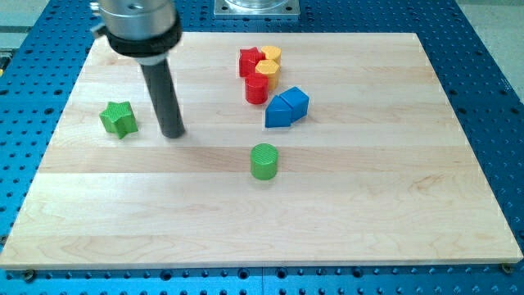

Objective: Push the green blocks at top left corner

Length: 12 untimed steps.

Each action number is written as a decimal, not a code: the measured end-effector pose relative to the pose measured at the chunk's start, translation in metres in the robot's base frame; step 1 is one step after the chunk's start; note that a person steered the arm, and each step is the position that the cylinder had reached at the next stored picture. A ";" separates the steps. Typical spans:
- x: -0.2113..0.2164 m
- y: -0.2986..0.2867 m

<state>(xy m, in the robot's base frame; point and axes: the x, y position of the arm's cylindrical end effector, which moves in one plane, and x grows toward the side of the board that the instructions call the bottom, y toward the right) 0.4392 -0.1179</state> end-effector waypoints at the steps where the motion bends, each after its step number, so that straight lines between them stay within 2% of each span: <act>1: 0.004 -0.049; 2: -0.047 -0.080; 4: 0.009 -0.077; 5: -0.034 -0.104; 6: -0.068 -0.097; 7: -0.082 -0.095; 8: -0.054 -0.148; 9: -0.114 -0.131; 11: -0.110 -0.061; 12: -0.156 -0.044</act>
<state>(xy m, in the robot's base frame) 0.2836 -0.1616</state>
